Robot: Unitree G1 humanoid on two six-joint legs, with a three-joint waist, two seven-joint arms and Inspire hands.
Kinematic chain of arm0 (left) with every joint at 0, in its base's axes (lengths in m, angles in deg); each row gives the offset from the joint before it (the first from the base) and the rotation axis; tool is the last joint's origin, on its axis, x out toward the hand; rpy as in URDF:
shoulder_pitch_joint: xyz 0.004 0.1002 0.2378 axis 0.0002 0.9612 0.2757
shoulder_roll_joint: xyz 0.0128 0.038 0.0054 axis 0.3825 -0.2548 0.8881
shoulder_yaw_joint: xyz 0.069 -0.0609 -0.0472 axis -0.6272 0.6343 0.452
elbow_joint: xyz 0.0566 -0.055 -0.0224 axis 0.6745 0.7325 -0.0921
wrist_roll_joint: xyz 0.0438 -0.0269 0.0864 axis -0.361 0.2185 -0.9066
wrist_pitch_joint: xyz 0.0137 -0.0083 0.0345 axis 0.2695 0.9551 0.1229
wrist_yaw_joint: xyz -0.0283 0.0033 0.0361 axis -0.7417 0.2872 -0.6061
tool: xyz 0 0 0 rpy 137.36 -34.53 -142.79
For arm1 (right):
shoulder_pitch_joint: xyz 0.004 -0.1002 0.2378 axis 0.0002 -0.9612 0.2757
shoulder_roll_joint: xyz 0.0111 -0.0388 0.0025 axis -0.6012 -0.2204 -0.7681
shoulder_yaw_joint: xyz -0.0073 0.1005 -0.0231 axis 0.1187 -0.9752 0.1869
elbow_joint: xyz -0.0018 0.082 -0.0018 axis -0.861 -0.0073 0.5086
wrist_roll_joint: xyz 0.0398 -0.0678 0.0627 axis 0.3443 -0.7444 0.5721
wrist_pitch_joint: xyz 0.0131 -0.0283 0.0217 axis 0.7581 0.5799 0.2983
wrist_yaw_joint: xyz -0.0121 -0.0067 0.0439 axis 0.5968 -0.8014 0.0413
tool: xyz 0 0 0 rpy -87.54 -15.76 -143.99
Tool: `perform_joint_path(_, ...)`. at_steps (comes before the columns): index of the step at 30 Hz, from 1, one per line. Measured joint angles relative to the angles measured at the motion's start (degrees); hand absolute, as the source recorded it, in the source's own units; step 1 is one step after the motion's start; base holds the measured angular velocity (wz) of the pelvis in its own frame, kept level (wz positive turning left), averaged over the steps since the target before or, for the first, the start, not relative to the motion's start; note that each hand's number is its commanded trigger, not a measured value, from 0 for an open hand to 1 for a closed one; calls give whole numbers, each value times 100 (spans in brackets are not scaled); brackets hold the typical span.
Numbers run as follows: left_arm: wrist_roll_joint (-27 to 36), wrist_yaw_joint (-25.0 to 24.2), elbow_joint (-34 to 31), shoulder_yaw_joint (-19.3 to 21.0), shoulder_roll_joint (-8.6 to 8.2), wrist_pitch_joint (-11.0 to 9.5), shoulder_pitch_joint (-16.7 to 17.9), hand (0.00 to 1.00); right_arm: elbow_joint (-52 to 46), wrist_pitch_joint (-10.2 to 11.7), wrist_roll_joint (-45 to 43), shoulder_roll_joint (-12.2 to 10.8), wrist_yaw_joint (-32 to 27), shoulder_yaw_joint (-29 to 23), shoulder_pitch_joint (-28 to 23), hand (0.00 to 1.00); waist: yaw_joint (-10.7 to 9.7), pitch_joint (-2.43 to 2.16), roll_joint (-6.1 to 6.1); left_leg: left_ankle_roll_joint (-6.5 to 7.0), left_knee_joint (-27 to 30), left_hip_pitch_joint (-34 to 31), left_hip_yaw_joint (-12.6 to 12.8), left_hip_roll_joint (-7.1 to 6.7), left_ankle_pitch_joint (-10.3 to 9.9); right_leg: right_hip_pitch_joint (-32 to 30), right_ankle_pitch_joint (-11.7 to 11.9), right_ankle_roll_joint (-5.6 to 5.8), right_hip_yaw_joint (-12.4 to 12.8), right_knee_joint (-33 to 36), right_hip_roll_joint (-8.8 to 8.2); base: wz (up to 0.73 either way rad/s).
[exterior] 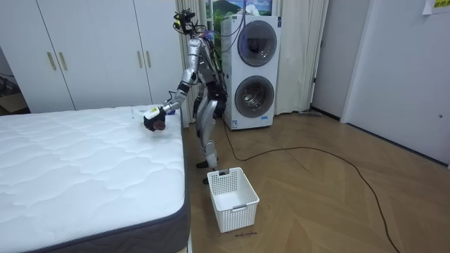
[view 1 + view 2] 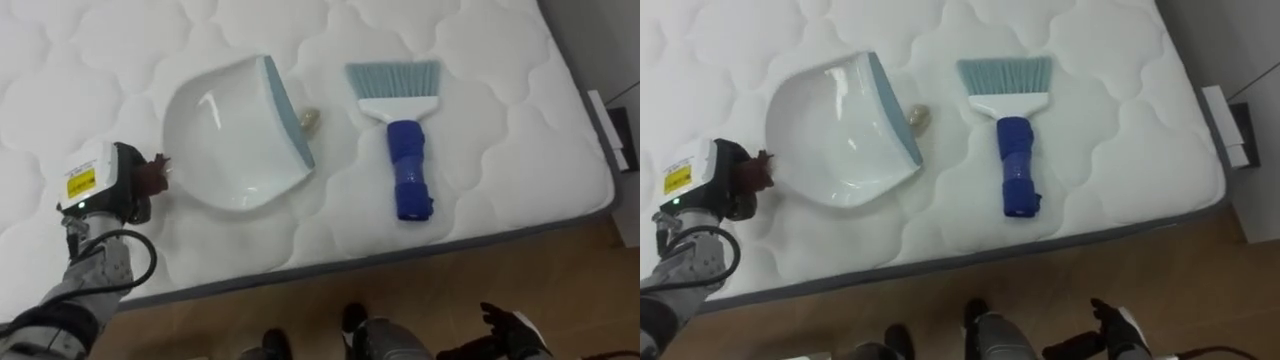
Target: Clean bed
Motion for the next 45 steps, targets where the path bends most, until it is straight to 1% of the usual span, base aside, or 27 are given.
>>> perform_joint_path(1, 124, -129, -1, -62, -1, -1, 13, 100, -11, 33, 43, 1, -4, -130, 58, 0, -3, 6, -17, 13, -37, 10, 46, -8, 8, -21, -5, 7, 22, 0, -16, 0)
perform_joint_path(3, 157, -320, 3, -72, -2, 0, 40, 100, -36, 41, 61, 0, -62, -426, 143, 0, -18, 16, -44, 17, -41, 4, 58, -15, 8, -46, -13, 22, 49, 13, -25, -5)
perform_joint_path(4, 160, -394, 11, -71, 7, 0, 48, 100, -140, 40, 65, 13, -122, -588, 166, 0, -6, 17, -91, 19, -41, -19, 75, -20, 6, -91, -18, 29, 75, 32, -26, -6)
perform_joint_path(6, 179, -470, 30, -59, 22, 0, 76, 100, -331, 40, 147, 42, -234, -706, 209, 0, 11, 23, -156, 19, -35, -61, 86, -17, 6, -129, -18, 28, 83, 34, -22, -2)
perform_joint_path(7, 184, -524, 58, -57, 21, 1, 117, 100, -401, 39, 157, 48, -293, -870, 260, 0, 11, 9, -192, 20, -21, -67, 83, -14, 6, -132, -17, 29, 81, 22, -15, 0)
perform_joint_path(8, 194, -569, 75, -56, 21, 1, 132, 100, -430, 39, 163, 59, -353, -924, 293, 0, 10, 3, -204, 23, -8, -68, 80, -13, 4, -131, -17, 29, 74, 18, -15, 0)
perform_joint_path(10, 408, -673, 111, -72, 16, -7, 182, 100, -523, 39, 242, 95, -572, -1020, 426, 0, 5, 5, -217, 25, 21, -65, 71, -9, 2, -111, -15, 29, 55, 4, -16, 0)
perform_joint_path(12, 658, -774, 123, -85, 16, 6, 214, 100, -560, -130, 270, 92, -887, -1071, 573, 0, 47, 7, -235, 25, 44, -70, 97, -4, 2, -113, -12, 34, 71, 5, -9, -4)
perform_joint_path(14, 779, -853, 118, -77, 12, 31, 248, 100, -612, -154, 249, 99, -1117, -1081, 574, 0, 141, 7, -246, 34, 32, -68, 180, 1, -3, -163, 7, 43, 153, 18, 4, -20)
perform_joint_path(15, 819, -893, 162, -68, 9, 51, 280, 100, -755, -256, 182, 104, -1303, -1085, 579, 0, 203, 8, -248, 40, 19, -52, 238, 8, -6, -198, 24, 47, 223, 34, 11, -28)
perform_joint_path(16, 870, -964, 197, -40, 9, 66, 313, 100, -906, -392, 172, 99, -1434, -1083, 579, 0, 222, 8, -248, 42, 7, -25, 283, 6, -7, -204, 29, 53, 279, 53, 14, -24)
perform_joint_path(19, 1021, -1112, 233, 3, 7, 89, 355, 100, -1115, -560, 172, 105, -1752, -1080, 579, 0, 299, 9, -257, 64, -20, -20, 386, -4, -20, -299, 27, 57, 383, 169, 0, -13)
perform_joint_path(21, 1178, -1131, 234, 60, 7, 110, 409, 100, -1312, -624, 172, 95, -1965, -1063, 579, 0, 302, 11, -258, 77, 1, -83, 462, -9, -23, -424, 26, 60, 456, 259, -9, -13)
perform_joint_path(25, 1320, -1183, 235, 224, 8, 111, 459, 100, -1550, -708, 145, 76, -2327, -1062, 577, 0, 294, 18, -271, 81, 116, -224, 477, -4, -26, -586, 8, 38, 468, 424, -29, -1)
perform_joint_path(27, 1419, -1215, 252, 380, 10, 110, 457, 100, -1863, -849, 145, 75, -2579, -1050, 575, 0, 304, 34, -304, 91, 139, -261, 507, -14, -35, -685, 8, 26, 528, 517, -27, -9)
perform_joint_path(28, 1433, -1215, 306, 456, 12, 104, 471, 100, -2029, -858, 145, 75, -2741, -1047, 575, 0, 307, 45, -322, 90, 144, -261, 524, -9, -34, -704, 19, 11, 549, 527, -15, -12)
perform_joint_path(29, 1433, -1216, 338, 497, 12, 103, 456, 100, -2199, -852, 145, 89, -2855, -1047, 575, 0, 301, 46, -324, 87, 153, -262, 524, -3, -34, -703, 23, 7, 549, 526, -9, -13)
perform_joint_path(30, 1428, -1217, 362, 543, 14, 105, 456, 100, -2658, -720, 144, 163, -3068, -1048, 581, 0, 302, 43, -334, 74, 169, -263, 524, 13, -41, -701, 41, -3, 554, 512, 14, -8)
perform_joint_path(31, 1422, -1217, 387, 553, 35, 103, 492, 100, -3073, -396, 139, 248, -3238, -1047, 670, 0, 307, 32, -364, 62, 169, -254, 525, 27, -34, -685, 57, -16, 551, 499, 30, -6)
perform_joint_path(32, 1421, -1216, 399, 554, 50, 103, 496, 100, -3181, -221, 131, 262, -3298, -1049, 758, 0, 309, 29, -382, 53, 169, -240, 524, 29, -29, -662, 68, -29, 545, 485, 43, 0)
perform_joint_path(33, 1422, -1217, 441, 546, 60, 105, 505, 100, -3304, 56, 104, 264, -3410, -1051, 948, 0, 309, 28, -399, 37, 169, -199, 490, 47, -20, -581, 90, -53, 490, 423, 65, 11)
perform_joint_path(34, 1421, -1223, 472, 515, 61, 106, 510, 100, -3360, 240, -12, 261, -3483, -1050, 1081, 0, 316, 26, -406, 17, 166, -153, 442, 101, -9, -467, 106, -72, 407, 348, 82, 17)
perform_joint_path(35, 1420, -1224, 475, 481, 60, 106, 523, 100, -3392, 308, -98, 261, -3501, -1049, 1110, 0, 325, 25, -407, 10, 163, -131, 408, 106, -5, -407, 113, -84, 353, 301, 89, 28)
perform_joint_path(37, 1417, -1232, 471, 390, 58, 103, 612, 100, -3484, 503, -316, 237, -3581, -1044, 1113, 0, 373, 23, -410, -24, 148, -47, 254, 117, 15, -188, 112, -101, 173, 179, 95, 28)
perform_joint_path(42, 1418, -1249, 400, 288, 54, 103, 693, 100, -3487, 621, -314, 237, -3792, -1047, 1113, 0, 530, 21, -410, -24, 157, -88, 91, 108, 16, -102, 89, -92, 9, 104, 58, 17)
perform_joint_path(45, 1415, -1336, 389, 254, 54, 110, 672, 100, -3500, 648, -350, 235, -3886, -1011, 1120, 0, 606, 20, -411, -16, 183, -118, 52, 105, 21, -100, 72, -66, -8, 108, 33, 7)
